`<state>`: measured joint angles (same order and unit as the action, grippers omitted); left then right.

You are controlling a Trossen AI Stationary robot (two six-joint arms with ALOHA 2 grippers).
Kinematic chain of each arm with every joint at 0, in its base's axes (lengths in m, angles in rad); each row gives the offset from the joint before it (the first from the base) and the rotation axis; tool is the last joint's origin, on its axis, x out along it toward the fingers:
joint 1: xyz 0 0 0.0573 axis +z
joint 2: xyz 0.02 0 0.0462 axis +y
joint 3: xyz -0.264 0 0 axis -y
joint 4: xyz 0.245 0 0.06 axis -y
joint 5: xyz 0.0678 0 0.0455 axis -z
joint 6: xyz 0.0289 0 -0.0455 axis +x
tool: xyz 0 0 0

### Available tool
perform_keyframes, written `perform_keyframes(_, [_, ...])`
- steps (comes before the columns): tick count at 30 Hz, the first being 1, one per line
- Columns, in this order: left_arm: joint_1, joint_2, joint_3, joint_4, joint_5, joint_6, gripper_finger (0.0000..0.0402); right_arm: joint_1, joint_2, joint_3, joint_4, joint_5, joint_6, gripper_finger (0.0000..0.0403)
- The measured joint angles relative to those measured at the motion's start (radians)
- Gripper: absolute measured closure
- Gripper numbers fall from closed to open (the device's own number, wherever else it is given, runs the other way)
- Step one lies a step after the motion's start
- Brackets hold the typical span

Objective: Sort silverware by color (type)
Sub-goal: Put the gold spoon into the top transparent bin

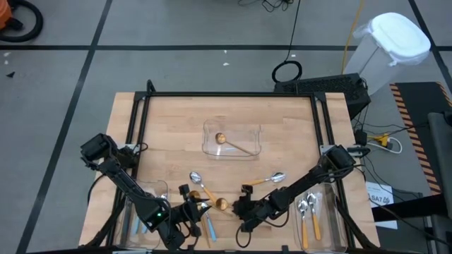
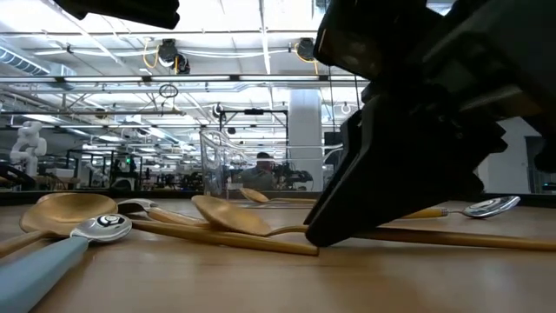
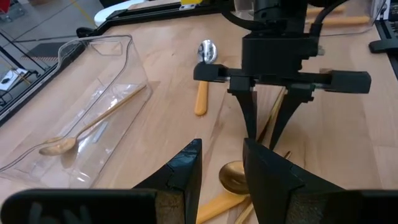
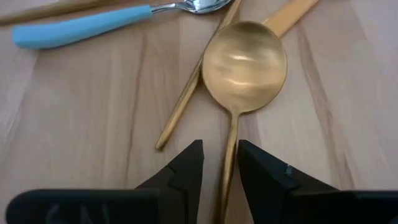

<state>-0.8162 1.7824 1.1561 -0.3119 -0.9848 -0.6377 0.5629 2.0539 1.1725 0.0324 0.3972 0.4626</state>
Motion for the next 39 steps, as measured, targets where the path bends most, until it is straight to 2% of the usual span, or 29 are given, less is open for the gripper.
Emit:
perform_keyframes(4, [0.0, 0.0, 0.0, 0.0, 0.0, -0.001, 0.0284, -0.007, 0.001, 0.0, -0.01, -0.004, 0.016, 0.0326])
perform_keyframes(10, [0.0, 0.0, 0.0, 0.0, 0.0, 0.0, 0.0284, -0.011, 0.002, 0.0, -0.01, -0.009, 0.004, 0.0391])
perform_keyframes(26, [0.011, 0.0, 0.0, 0.003, 0.0, -0.007, 0.0284, -0.012, -0.031, -0.006, 0.009, 0.021, -0.046, 0.0395])
perform_keyframes(39, [0.011, 0.0, 0.0, -0.001, 0.0, 0.003, 0.0284, -0.012, -0.256, -0.006, -0.184, 0.206, -0.053, 0.0395])
